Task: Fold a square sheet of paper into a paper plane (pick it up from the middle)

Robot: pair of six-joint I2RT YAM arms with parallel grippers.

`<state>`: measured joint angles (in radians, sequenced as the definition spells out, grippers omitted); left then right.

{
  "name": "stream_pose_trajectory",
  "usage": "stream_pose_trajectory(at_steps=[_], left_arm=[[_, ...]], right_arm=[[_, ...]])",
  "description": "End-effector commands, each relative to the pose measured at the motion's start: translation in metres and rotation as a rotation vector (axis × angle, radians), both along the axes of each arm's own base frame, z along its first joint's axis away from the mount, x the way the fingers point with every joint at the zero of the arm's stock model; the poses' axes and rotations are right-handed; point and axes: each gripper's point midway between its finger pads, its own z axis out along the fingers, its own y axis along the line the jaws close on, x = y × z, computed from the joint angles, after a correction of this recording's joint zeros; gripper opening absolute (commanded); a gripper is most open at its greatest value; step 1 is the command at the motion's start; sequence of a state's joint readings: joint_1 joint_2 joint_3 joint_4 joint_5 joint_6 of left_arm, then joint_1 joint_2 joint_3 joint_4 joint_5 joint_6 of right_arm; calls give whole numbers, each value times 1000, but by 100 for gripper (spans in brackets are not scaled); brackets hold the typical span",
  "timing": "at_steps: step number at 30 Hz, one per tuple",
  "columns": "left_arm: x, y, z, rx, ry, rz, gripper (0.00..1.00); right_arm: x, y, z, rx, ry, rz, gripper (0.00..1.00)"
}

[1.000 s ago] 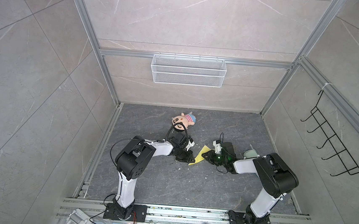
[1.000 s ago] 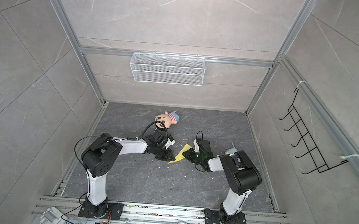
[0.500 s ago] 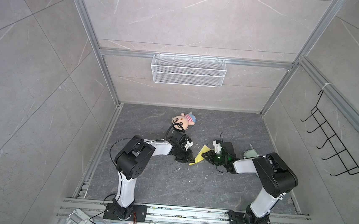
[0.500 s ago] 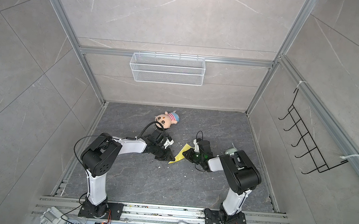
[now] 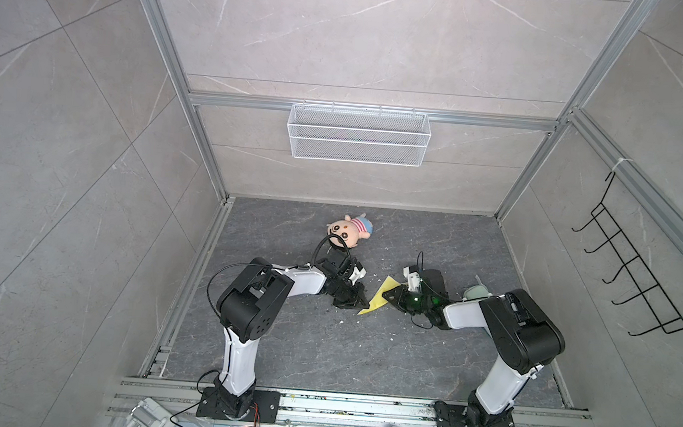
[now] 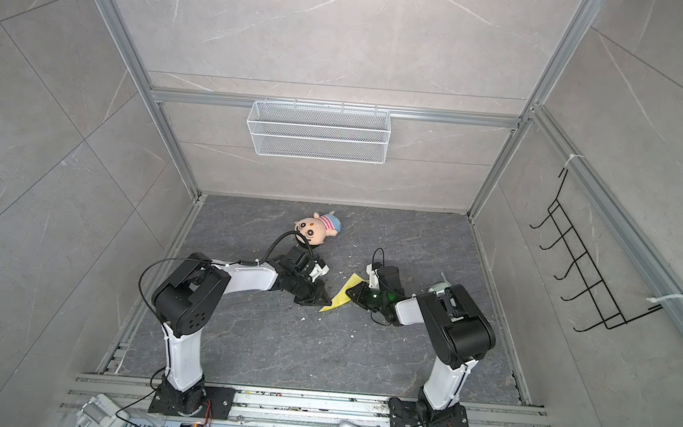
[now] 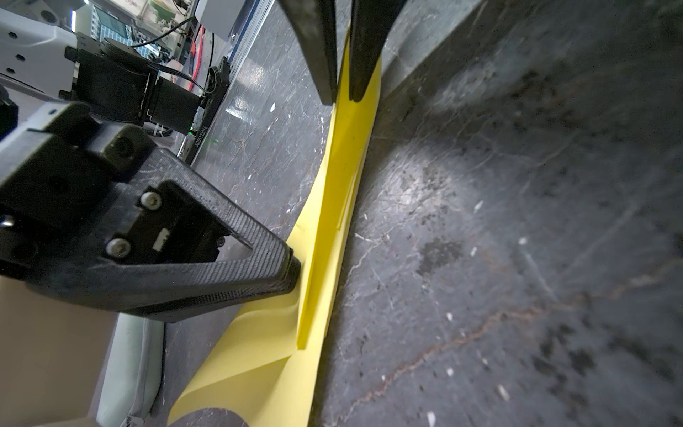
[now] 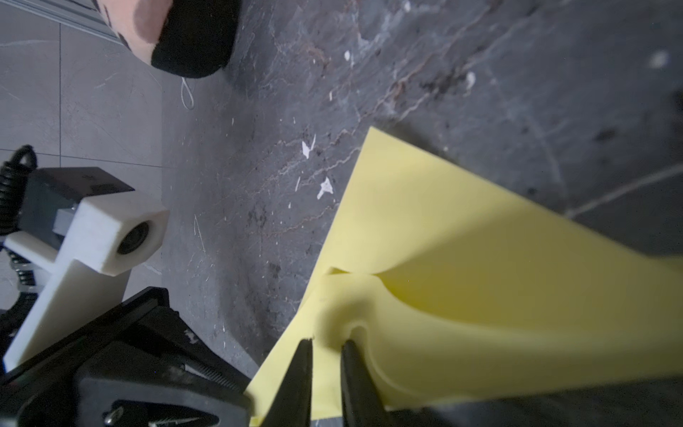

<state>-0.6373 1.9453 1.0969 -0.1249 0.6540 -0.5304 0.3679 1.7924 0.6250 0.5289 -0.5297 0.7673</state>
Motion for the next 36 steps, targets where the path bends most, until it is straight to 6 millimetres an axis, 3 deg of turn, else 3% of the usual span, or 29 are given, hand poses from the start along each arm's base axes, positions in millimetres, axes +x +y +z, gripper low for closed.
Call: stream_pose_trajectory(at_steps=[1, 11, 25, 30, 36], left_arm=[[-2, -2, 18, -8, -72, -15, 9], [-2, 1, 9, 93, -136, -9, 7], [-8, -5, 8, 78, -103, 12, 12], [-11, -9, 20, 29, -56, 22, 23], [-8, -4, 33, -3, -14, 59, 26]], right_arm=[[-5, 6, -1, 6, 11, 56, 20], [-15, 16, 13, 68, 17, 107, 22], [-35, 13, -14, 49, 84, 101, 22], [-41, 6, -28, -10, 91, 112, 22], [-41, 3, -36, -38, 89, 109, 21]])
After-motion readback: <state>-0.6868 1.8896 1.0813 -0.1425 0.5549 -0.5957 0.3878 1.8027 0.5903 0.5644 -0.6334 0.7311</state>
